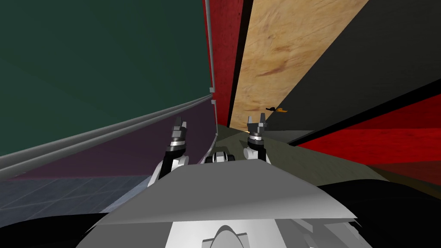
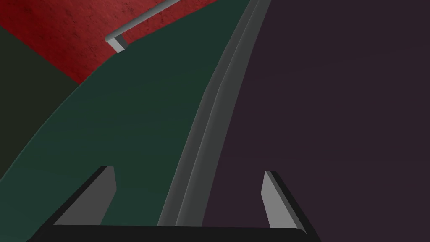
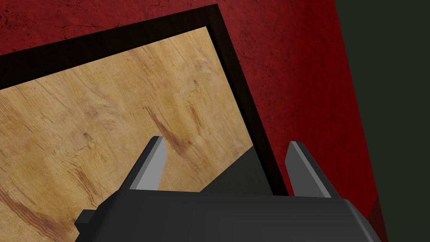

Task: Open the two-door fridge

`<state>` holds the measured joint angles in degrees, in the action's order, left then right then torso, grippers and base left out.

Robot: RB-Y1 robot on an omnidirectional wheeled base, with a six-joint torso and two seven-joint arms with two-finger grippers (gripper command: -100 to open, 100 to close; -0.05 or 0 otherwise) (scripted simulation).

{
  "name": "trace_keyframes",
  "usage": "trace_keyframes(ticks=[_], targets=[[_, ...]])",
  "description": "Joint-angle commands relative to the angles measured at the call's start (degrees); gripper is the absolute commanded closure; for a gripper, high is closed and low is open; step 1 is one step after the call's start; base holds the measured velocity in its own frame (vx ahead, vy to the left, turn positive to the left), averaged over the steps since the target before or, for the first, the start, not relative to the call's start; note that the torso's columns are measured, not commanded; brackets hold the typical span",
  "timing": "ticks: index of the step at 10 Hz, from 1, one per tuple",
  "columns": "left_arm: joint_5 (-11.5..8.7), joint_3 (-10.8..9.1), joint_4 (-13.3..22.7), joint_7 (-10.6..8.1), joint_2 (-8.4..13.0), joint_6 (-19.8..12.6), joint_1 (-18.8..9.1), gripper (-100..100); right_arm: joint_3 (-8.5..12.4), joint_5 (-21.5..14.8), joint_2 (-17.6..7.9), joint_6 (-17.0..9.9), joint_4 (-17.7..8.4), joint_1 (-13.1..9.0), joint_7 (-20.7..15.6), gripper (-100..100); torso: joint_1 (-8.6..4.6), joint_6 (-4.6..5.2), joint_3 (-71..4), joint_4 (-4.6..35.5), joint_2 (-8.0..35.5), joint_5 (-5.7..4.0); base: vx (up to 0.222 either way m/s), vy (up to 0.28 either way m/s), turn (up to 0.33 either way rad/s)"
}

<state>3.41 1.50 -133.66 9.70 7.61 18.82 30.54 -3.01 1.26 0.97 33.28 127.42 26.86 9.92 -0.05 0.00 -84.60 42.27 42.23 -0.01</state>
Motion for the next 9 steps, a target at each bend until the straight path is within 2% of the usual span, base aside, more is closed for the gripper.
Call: trace_keyframes(ticks=[1,5,6,9], targets=[[-0.6,-1.30,-0.8,-0.08,1.9,-4.1,-0.6,-100,0.0,0.0,0.0,0.0,0.0,0.0,0.0,0,0.03,0.00,0.0,0.0,0.0,0.01,0.105,-0.060,-0.009],[-1.7,-3.52,-2.2,-0.10,3.4,-10.9,-1.8,-100,0.0,0.0,0.0,0.0,0.0,0.0,0.0,0,0.03,0.00,0.0,0.0,0.0,0.00,0.109,-0.090,-0.009],[-1.7,-3.52,-2.2,-0.10,3.4,-11.4,-1.8,-100,0.0,0.0,0.0,0.0,0.0,0.0,0.0,0,0.13,0.00,0.0,0.0,0.0,0.04,0.090,-0.055,-0.002],[-2.6,-5.45,-3.2,-0.08,4.0,-17.0,-2.8,-100,0.0,0.0,0.0,0.0,0.0,0.0,0.0,0,0.02,0.07,-0.1,0.0,-0.1,0.00,0.096,-0.090,-0.010]])
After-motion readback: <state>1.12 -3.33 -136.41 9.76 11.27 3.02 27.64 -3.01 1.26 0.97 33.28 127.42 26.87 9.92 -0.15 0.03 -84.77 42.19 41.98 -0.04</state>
